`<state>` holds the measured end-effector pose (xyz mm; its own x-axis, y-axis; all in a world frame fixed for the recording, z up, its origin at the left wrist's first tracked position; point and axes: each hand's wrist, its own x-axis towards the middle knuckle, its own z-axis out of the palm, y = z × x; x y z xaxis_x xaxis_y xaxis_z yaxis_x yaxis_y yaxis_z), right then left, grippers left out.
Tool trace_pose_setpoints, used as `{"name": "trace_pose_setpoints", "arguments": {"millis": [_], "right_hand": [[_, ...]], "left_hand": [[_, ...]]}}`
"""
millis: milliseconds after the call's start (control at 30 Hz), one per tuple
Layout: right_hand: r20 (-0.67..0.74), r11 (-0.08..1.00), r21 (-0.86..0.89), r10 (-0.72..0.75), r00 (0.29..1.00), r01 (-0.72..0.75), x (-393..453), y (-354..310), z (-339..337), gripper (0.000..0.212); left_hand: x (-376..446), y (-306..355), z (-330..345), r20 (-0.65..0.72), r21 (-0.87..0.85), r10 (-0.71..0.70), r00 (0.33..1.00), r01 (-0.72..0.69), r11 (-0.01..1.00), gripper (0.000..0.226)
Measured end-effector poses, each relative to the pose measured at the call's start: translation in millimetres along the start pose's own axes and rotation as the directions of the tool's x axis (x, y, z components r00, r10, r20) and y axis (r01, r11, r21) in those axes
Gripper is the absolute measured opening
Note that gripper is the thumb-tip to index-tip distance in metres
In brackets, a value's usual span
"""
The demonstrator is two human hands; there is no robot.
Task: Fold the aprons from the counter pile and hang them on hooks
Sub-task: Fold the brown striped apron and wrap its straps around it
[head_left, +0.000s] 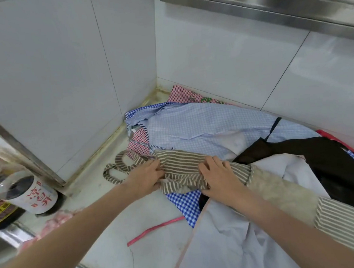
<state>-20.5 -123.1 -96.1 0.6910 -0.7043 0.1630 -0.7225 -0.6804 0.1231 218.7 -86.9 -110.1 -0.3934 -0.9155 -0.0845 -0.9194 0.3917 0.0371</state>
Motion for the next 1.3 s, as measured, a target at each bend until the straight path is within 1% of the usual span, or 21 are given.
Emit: {"name": "trace_pose_setpoints", "arguments": {"millis": [67,167,267,300,333,367,433,467,567,667,733,800,833,900,967,1000,1067,1100,1167,1233,1300], "right_hand": [[-0.078,0.998,0.060,0.008,0.997,-0.003,-4,1,5,0.071],[-0.137,0.986,0.150,0.094,0.986,-0.073,1,5,3,0.056],[-0.104,0.990,0.134,0.058,0.993,-0.044,3,8,-2,0.056],[-0.079,0.988,0.150,0.041,0.996,-0.028,3,8,-2,0.057],[-0.046,0.984,0.175,0.026,0.999,-0.018,3,8,-2,0.056],[-0.016,0.979,0.203,0.014,1.000,-0.011,2,8,-1,0.053],[0.023,0.965,0.261,0.012,1.000,-0.018,3,8,0,0.045],[0.026,0.954,0.298,0.024,0.999,-0.031,4,10,0,0.040],[0.052,0.928,0.370,0.027,0.998,-0.044,6,15,-3,0.028],[0.070,0.924,0.380,0.008,0.998,-0.034,4,19,-8,0.026],[0.108,0.925,0.377,0.015,0.994,-0.054,4,18,-9,0.025],[0.146,0.937,0.345,0.007,0.989,-0.057,6,17,-10,0.024],[0.120,0.952,0.304,0.001,0.993,-0.038,7,15,-11,0.025],[0.069,0.980,0.201,-0.022,0.997,0.008,8,12,-10,0.039],[0.074,0.990,0.138,-0.027,0.997,0.016,9,7,-10,0.056],[0.080,0.991,0.133,-0.025,0.996,0.014,9,4,-9,0.063],[0.170,0.992,0.115,-0.078,0.982,0.058,3,-2,-3,0.070],[0.225,0.987,0.135,-0.117,0.967,0.088,0,-4,0,0.065],[0.327,0.980,0.172,-0.153,0.932,0.101,-3,-6,3,0.051],[0.370,0.981,0.183,-0.135,0.919,0.070,-1,-9,2,0.045],[0.358,0.986,0.160,-0.095,0.929,0.039,5,-11,1,0.038]], "left_hand": [[2,-5,-7,-0.005,-0.056,0.016,1.000,-0.016,0.998,0.027],[4,-13,-24,-0.115,-0.035,0.021,0.993,-0.025,0.999,0.022],[7,-20,-42,-0.313,-0.035,-0.054,0.948,0.045,0.998,0.025],[7,-21,-43,-0.317,-0.077,-0.037,0.948,0.013,0.997,0.023],[7,-20,-41,-0.281,-0.123,-0.017,0.960,-0.019,0.992,0.030],[6,-16,-37,-0.198,-0.149,0.015,0.980,-0.046,0.988,0.046],[4,-3,-24,0.000,-0.107,0.057,0.998,-0.057,0.993,0.067],[5,5,-18,0.062,-0.063,0.060,0.996,-0.056,0.996,0.070],[12,20,-12,0.089,0.002,0.042,0.995,-0.043,0.999,0.050],[19,12,-18,0.128,-0.063,0.026,0.991,-0.018,0.998,0.026],[20,3,-32,0.126,-0.148,0.009,0.992,0.010,0.989,0.013],[22,-8,-48,0.057,-0.200,-0.030,0.998,0.041,0.979,0.023],[24,-12,-55,0.007,-0.206,-0.046,0.999,0.046,0.977,0.026],[30,-14,-62,-0.135,-0.091,-0.025,0.990,0.013,0.996,0.026],[33,-11,-58,-0.259,0.102,0.087,0.962,-0.062,0.993,0.039],[32,-10,-51,-0.256,0.171,0.113,0.960,-0.070,0.983,0.045],[23,-5,-29,-0.058,0.231,0.119,0.991,-0.103,0.968,0.042],[18,-5,-11,0.057,0.239,0.061,0.997,-0.073,0.968,0.039],[8,-9,12,0.125,0.212,-0.049,0.991,0.022,0.977,0.035],[-1,-9,18,0.114,0.189,-0.095,0.989,0.072,0.979,0.031],[-4,-12,18,-0.079,0.148,-0.072,0.994,0.083,0.986,0.036]]}}
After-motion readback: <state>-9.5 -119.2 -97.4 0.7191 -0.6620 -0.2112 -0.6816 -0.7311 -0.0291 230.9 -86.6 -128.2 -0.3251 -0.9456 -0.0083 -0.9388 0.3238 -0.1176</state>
